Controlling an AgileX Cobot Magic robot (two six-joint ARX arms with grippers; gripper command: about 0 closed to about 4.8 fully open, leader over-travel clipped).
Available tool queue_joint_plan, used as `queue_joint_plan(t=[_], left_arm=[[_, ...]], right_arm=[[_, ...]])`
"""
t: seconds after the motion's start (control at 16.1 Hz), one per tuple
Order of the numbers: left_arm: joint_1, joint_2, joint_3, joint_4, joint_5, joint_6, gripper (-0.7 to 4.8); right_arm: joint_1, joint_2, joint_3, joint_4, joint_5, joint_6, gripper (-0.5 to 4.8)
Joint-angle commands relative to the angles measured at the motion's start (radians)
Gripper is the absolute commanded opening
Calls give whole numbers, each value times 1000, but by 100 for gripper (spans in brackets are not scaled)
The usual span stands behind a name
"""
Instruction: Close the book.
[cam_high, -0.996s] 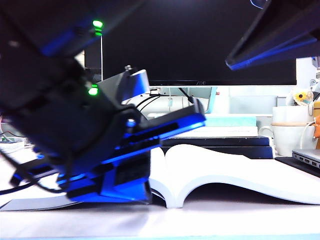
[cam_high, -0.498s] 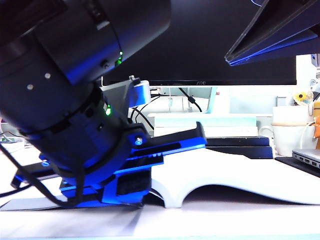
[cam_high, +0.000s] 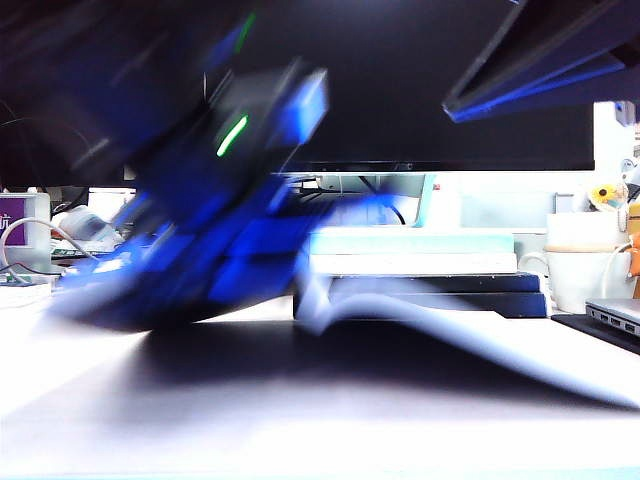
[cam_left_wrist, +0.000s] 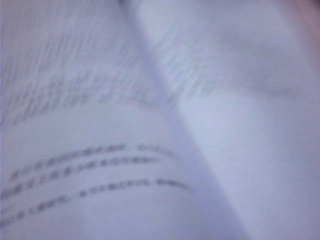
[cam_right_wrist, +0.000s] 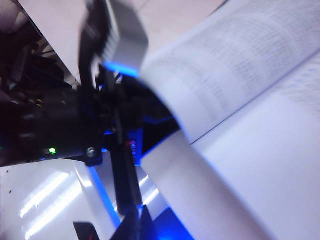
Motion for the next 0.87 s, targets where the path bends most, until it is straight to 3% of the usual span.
queue_joint_plan(t=[0.06, 0.19, 0.25, 0.37, 0.56, 0.87], left_arm=[[24, -2, 40, 287, 48, 351, -5], [28, -2, 50, 288, 122, 488, -5], [29, -2, 50, 288, 123, 553, -5], [29, -2, 50, 287, 118, 603, -5], [36, -2, 50, 298, 127, 809, -5], [55, -2, 50, 366, 266, 815, -5]], right_arm=[[-2, -2, 6, 37, -6, 6, -2], [-2, -2, 6, 37, -6, 9, -2], [-2, -2, 6, 35, -6, 9, -2], [-2, -2, 6, 35, -6, 10, -2], [-2, -3, 6, 34, 21, 9, -2], [-2, -3, 27, -65, 407, -27, -2]])
